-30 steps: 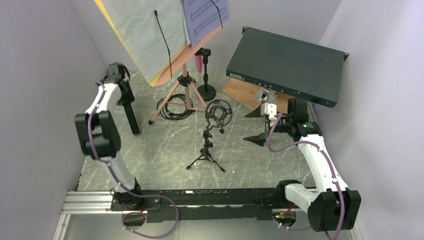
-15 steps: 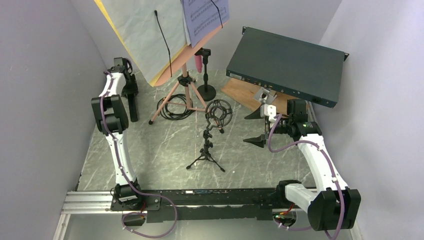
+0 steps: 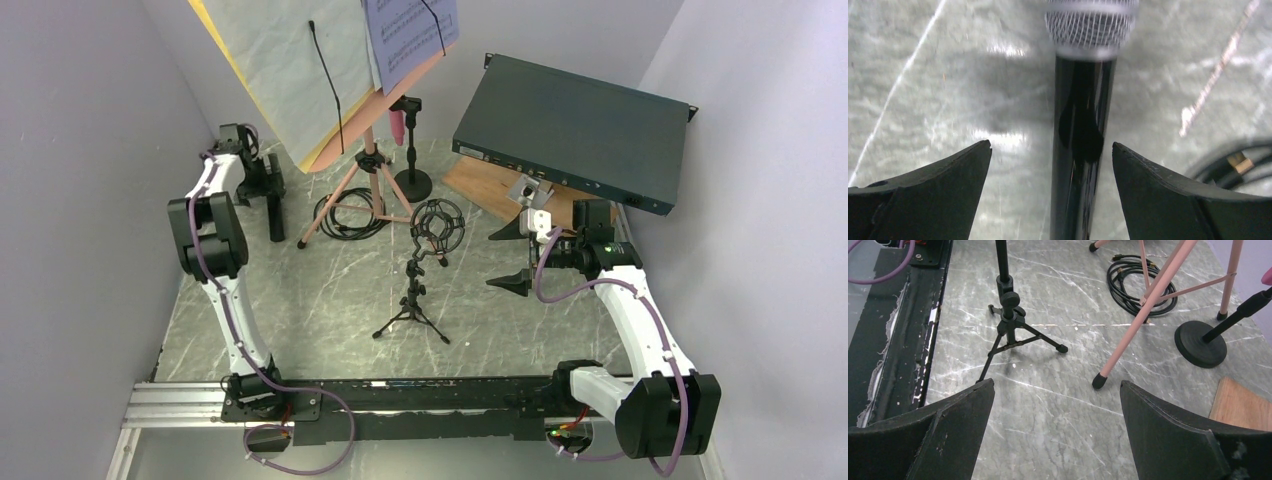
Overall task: Pack up the instrument practice props
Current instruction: Place the microphone at the center of the board.
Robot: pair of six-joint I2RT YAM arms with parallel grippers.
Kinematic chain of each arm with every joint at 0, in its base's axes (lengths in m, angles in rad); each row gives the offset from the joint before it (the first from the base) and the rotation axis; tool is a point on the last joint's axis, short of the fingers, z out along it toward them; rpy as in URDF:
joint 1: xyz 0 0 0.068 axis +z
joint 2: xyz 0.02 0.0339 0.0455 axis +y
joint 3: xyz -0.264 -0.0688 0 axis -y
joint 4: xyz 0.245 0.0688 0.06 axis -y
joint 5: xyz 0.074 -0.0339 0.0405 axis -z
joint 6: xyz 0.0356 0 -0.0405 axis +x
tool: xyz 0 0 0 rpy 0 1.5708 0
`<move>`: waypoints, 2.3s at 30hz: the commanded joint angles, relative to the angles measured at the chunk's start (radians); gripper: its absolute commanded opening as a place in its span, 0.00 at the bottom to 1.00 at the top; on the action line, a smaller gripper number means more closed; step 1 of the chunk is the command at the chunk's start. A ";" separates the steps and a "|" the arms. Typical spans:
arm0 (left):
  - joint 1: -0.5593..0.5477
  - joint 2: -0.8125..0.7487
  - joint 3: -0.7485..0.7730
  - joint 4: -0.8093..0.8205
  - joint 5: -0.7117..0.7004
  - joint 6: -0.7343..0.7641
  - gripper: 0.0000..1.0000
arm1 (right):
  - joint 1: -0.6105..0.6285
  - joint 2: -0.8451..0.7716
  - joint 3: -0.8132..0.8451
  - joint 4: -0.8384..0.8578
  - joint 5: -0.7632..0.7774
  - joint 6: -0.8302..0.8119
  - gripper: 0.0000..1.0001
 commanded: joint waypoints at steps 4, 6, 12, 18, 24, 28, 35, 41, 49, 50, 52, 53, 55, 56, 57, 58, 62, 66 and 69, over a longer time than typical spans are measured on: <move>0.006 -0.263 -0.241 0.132 0.162 -0.031 0.96 | -0.002 -0.004 0.030 0.000 -0.032 -0.043 0.99; 0.006 -0.295 -0.284 0.147 0.196 -0.039 0.96 | -0.003 -0.006 0.030 -0.002 -0.032 -0.043 0.99; 0.005 -0.449 -0.402 0.163 0.314 -0.088 0.97 | -0.005 -0.026 0.020 0.010 -0.024 -0.031 0.99; 0.006 -0.724 -0.702 0.255 0.501 -0.179 0.98 | -0.006 -0.022 0.028 -0.020 -0.015 -0.058 0.99; 0.009 -1.058 -1.016 0.395 0.592 -0.367 1.00 | -0.008 -0.018 0.033 -0.040 -0.013 -0.068 0.99; 0.009 -1.227 -1.164 0.443 0.689 -0.460 1.00 | -0.012 -0.034 0.026 -0.036 -0.011 -0.054 0.99; 0.002 -1.536 -1.296 0.428 0.849 -0.465 0.99 | -0.035 -0.076 0.010 -0.070 -0.019 -0.045 0.99; -0.118 -1.678 -1.333 0.499 0.931 -0.474 0.97 | -0.078 -0.132 -0.044 -0.074 -0.047 -0.015 0.99; -0.486 -1.667 -1.361 0.605 0.701 -0.403 0.99 | -0.117 -0.144 -0.070 -0.094 -0.119 0.042 0.99; -0.543 -1.651 -1.363 0.630 0.683 -0.394 0.99 | -0.117 -0.150 -0.084 -0.104 -0.110 0.037 0.99; -0.636 -1.606 -1.360 0.653 0.627 -0.359 1.00 | -0.117 -0.171 -0.112 -0.145 -0.091 0.007 0.99; -0.683 -1.593 -1.357 0.663 0.591 -0.330 0.99 | -0.117 -0.178 -0.122 -0.165 -0.080 -0.025 0.99; -0.777 -1.556 -1.353 0.672 0.506 -0.272 0.99 | -0.117 -0.195 -0.139 -0.208 -0.057 -0.056 0.99; -0.822 -1.530 -1.353 0.689 0.464 -0.240 1.00 | -0.117 -0.203 -0.145 -0.226 -0.046 -0.073 0.99; -0.861 -1.511 -1.356 0.706 0.412 -0.217 1.00 | -0.117 -0.211 -0.153 -0.243 -0.034 -0.095 0.99; -0.896 -1.492 -1.359 0.726 0.377 -0.195 1.00 | -0.117 -0.217 -0.157 -0.257 -0.026 -0.112 0.99; -0.991 -1.423 -1.392 0.814 0.242 -0.112 0.98 | -0.117 -0.226 -0.162 -0.268 -0.010 -0.132 0.99; -1.041 -1.374 -1.431 0.957 0.175 -0.056 0.95 | -0.117 -0.225 -0.163 -0.266 -0.004 -0.138 0.99; -1.070 -1.352 -1.444 1.028 0.115 -0.026 0.94 | -0.117 -0.225 -0.164 -0.270 -0.002 -0.144 0.99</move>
